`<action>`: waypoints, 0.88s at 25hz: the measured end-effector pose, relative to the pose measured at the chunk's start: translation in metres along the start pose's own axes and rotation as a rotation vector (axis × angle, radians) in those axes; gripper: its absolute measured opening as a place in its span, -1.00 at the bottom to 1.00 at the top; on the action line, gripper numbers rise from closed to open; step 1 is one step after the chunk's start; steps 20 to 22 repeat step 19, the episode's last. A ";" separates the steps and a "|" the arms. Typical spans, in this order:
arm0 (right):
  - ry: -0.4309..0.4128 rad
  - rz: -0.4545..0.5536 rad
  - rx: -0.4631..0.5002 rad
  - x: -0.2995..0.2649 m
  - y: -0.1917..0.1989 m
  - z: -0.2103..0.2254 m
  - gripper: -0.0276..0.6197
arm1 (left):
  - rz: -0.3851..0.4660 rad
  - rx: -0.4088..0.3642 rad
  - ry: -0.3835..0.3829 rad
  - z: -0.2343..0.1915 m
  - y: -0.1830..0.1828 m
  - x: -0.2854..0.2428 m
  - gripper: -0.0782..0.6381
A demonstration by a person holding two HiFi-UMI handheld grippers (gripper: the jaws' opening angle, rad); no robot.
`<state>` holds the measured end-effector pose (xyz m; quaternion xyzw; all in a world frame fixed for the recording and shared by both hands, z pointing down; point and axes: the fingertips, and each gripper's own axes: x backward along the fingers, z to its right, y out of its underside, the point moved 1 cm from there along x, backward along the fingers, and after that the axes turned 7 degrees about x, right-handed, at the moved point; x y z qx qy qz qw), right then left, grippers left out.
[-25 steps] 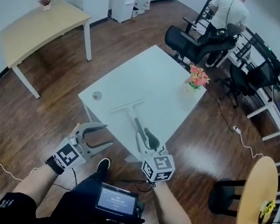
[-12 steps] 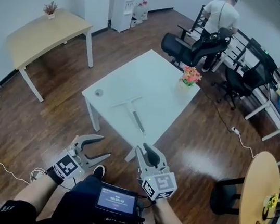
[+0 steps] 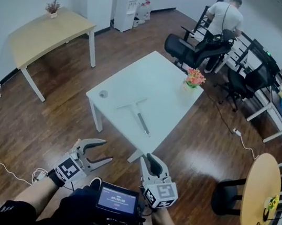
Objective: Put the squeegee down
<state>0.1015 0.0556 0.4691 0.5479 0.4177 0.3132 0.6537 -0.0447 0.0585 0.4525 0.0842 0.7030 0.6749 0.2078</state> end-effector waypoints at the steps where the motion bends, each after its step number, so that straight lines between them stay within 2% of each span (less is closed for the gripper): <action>1: 0.008 -0.001 0.006 -0.003 -0.001 -0.002 -0.56 | 0.005 0.005 0.001 -0.003 0.001 0.003 -0.13; 10: 0.022 0.009 0.014 -0.012 -0.028 -0.010 -0.56 | 0.010 0.013 0.019 -0.025 0.000 0.003 -0.13; 15: 0.050 0.025 0.013 -0.011 -0.018 0.001 -0.56 | 0.012 0.010 0.034 -0.025 -0.002 -0.003 -0.13; 22: 0.045 0.020 0.008 -0.012 -0.017 0.003 -0.56 | 0.015 0.010 0.036 -0.026 -0.004 -0.005 -0.13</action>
